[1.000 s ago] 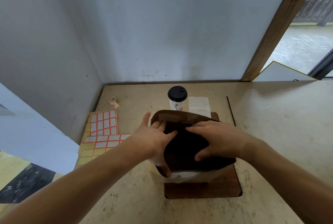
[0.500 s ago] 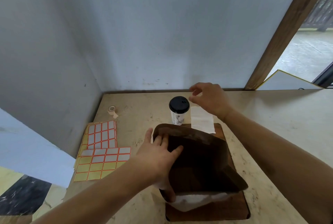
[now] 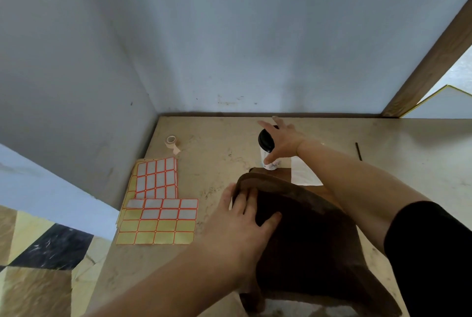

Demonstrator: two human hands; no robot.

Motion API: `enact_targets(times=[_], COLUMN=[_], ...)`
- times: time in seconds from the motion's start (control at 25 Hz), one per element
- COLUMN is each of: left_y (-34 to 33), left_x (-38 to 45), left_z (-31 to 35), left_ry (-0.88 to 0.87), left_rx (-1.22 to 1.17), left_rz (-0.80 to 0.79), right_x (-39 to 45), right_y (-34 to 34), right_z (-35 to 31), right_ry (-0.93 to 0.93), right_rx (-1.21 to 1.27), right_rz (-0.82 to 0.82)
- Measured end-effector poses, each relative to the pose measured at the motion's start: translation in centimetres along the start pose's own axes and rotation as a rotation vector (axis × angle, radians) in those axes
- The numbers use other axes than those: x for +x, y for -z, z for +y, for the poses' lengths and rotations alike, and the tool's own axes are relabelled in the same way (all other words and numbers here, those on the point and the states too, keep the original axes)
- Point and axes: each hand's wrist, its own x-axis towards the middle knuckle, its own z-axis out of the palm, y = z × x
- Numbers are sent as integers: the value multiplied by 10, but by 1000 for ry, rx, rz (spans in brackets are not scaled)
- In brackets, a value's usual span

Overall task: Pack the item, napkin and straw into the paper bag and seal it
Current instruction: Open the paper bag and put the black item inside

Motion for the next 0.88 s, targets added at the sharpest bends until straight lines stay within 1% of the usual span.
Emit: enact_targets(times=[0.16, 0.28, 0.4, 0.56, 0.68, 0.8, 0.88], left_y=[0, 0, 2, 6, 9, 11, 12], left_x=[-1, 1, 1, 1, 1, 1, 1], left_z=[1, 1, 2, 4, 4, 5, 4], left_ry=[10, 11, -2, -3, 6, 18, 17], left_rx=[12, -10, -8, 35, 46, 50, 60], left_rz=[-26, -34, -21, -27, -51, -85, -94], right_x=[10, 2, -22, -81, -145, -215, -255], right_y=[-2, -2, 12, 54, 85, 102, 106], right_z=[1, 3, 6, 6, -4, -19, -32], right_ry=[38, 27, 13, 32, 58, 90, 113], right_rx=[-88, -46, 31, 118, 110, 81, 80], right_rz=[50, 100, 191, 309, 396, 455, 438])
